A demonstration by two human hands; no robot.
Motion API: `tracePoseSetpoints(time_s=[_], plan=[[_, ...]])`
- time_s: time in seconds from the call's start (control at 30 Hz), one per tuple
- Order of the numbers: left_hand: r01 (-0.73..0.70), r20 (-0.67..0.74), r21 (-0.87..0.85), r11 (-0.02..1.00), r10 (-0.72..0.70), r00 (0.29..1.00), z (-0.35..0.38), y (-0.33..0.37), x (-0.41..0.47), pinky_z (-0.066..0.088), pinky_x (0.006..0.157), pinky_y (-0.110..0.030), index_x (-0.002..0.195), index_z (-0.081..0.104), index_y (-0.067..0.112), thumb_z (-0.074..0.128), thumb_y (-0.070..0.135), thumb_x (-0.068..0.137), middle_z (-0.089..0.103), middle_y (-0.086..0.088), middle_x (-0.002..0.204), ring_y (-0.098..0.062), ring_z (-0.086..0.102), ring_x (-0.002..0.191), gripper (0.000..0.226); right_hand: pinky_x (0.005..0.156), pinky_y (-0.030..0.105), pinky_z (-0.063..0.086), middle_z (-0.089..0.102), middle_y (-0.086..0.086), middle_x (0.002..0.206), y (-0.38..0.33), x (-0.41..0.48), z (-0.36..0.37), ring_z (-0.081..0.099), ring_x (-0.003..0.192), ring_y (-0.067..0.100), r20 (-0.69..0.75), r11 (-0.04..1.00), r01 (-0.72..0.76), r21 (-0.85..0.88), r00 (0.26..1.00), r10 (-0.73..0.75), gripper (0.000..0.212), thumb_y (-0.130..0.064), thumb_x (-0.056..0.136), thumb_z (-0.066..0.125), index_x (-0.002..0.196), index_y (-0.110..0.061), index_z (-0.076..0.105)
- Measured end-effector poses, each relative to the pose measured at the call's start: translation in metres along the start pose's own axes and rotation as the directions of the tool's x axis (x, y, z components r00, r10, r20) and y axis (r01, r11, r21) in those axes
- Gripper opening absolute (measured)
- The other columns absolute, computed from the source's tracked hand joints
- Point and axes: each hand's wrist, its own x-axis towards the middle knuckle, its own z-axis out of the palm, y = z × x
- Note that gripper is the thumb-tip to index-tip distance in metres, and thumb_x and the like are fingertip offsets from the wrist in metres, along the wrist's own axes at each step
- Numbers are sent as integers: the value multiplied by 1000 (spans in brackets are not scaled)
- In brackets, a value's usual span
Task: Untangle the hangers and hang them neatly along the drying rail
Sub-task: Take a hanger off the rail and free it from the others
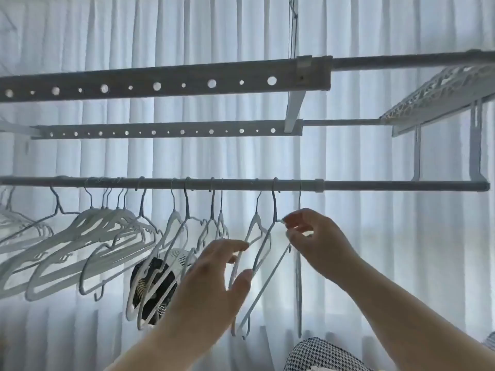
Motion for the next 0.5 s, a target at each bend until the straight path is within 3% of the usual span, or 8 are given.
tracePoseSetpoints(time_s=[0.07,0.17,0.27,0.37,0.43,0.5], plan=[[32,63,50,998,-35,997,10,-1,12,31,77,-3,119,39,40,47,29,91,39,29,112,14,44,91,31,85,21,41,54,-12,98,3,11,6,53,105,13,29,994,59,-96,998,-57,18,-15,89,52,104,-24,58],[110,163,132,985,-131,978,20,-9,23,32,95,-18,135,27,32,37,28,96,29,14,138,-5,42,117,41,104,27,31,54,-8,121,4,23,19,39,126,13,176,954,129,-272,981,-82,29,-22,91,50,119,-25,56],[205,251,167,964,-242,937,28,-23,29,29,108,-26,143,15,26,31,26,98,23,6,150,-14,35,134,48,110,32,22,51,-6,136,5,30,30,32,133,16,322,850,257,-461,940,-109,32,-30,93,46,125,-26,54],[272,259,121,955,-295,920,32,-36,34,40,103,-34,142,19,25,35,27,96,41,4,140,-22,51,120,48,110,33,19,55,0,132,10,34,38,31,133,18,401,804,252,-539,916,-18,34,-33,95,42,126,-28,53],[281,268,101,954,-298,916,32,-43,35,47,91,-31,140,24,24,36,28,96,54,11,110,-14,62,99,46,110,33,19,57,-1,129,12,35,40,32,132,18,406,789,242,-565,914,10,34,-33,95,41,126,-27,53],[272,276,132,953,-299,914,31,-47,35,46,81,-25,139,25,25,35,29,96,53,17,93,-8,64,80,45,111,34,18,58,-4,127,15,37,42,34,131,17,404,777,236,-584,914,26,34,-34,94,42,125,-27,54]])
